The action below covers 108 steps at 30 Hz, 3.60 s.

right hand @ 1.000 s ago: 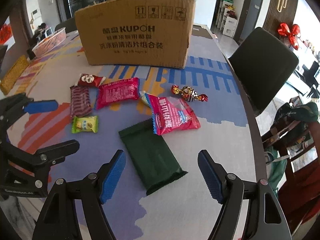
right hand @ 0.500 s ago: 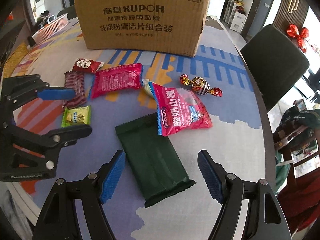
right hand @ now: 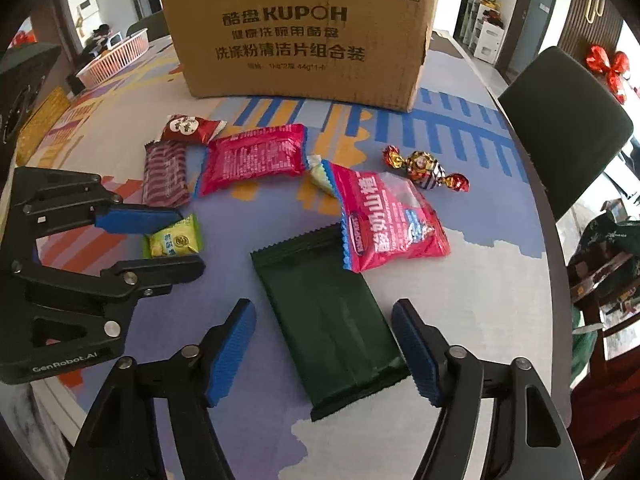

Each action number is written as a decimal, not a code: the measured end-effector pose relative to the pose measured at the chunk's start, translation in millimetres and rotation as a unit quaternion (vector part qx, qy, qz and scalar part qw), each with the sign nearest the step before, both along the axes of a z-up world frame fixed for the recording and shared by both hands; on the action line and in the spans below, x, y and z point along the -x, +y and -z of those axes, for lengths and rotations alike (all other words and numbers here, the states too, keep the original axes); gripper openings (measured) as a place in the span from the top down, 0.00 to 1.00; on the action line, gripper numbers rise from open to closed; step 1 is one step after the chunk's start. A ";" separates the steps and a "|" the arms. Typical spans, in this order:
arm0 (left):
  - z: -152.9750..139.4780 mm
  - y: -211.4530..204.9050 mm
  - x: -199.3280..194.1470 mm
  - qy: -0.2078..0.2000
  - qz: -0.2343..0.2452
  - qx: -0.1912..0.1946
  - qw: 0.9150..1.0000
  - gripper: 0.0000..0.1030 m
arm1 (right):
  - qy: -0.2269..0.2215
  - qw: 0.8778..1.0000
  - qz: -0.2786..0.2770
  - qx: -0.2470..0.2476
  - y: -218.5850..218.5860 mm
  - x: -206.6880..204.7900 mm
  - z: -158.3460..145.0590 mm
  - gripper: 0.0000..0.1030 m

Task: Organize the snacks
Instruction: 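Grasp the yellow-green snack with the left tool while the right tool grasps the dark green packet, then lift both held packets over the open box and release them inside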

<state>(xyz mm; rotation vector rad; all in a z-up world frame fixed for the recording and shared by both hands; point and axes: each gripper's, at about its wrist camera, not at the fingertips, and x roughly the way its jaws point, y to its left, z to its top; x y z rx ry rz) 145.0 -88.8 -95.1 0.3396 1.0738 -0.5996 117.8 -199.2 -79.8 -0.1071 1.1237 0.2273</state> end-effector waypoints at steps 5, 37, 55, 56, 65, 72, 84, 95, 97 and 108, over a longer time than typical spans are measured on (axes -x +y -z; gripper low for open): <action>-0.1 2.6 0.3 0.002 -0.014 0.005 1.000 0.76 | -0.011 1.000 -0.002 0.002 0.0 -1.5 -1.4 0.53; -92.1 36.0 29.1 -0.097 -0.123 0.074 0.985 0.79 | -0.128 0.991 0.013 -0.048 5.8 30.5 -85.2 0.56; -166.1 48.5 2.3 -0.189 -0.149 0.101 0.965 0.79 | -0.228 0.970 0.040 -0.076 1.8 -3.5 -156.3 0.56; -170.8 48.0 -0.3 -0.195 -0.148 0.103 0.964 0.79 | -0.232 0.969 0.041 -0.077 1.2 -6.0 -159.9 0.56; -200.4 45.5 -25.3 -0.229 -0.148 0.099 0.957 0.79 | -0.265 0.958 0.052 -0.092 -4.6 -39.9 -193.4 0.56; -210.5 47.6 -57.8 -0.230 -0.151 0.097 0.957 0.79 | -0.273 0.956 0.050 -0.092 -1.5 -69.2 -206.8 0.56; -202.6 46.4 -110.7 -0.211 -0.152 0.087 0.962 0.79 | -0.249 0.964 0.045 -0.085 -0.3 -123.7 -199.2 0.56; -183.8 46.6 -144.6 -0.193 -0.168 0.073 0.964 0.58 | -0.223 0.972 0.045 -0.060 1.4 -165.8 -179.5 0.55; -181.8 48.4 -143.1 -0.191 -0.175 0.072 0.963 0.51 | -0.220 0.973 0.051 -0.048 2.1 -170.0 -176.1 0.44; -190.0 50.3 -103.0 -0.217 -0.164 0.066 0.960 0.38 | -0.246 0.966 0.072 -0.021 -6.3 -128.7 -185.9 0.33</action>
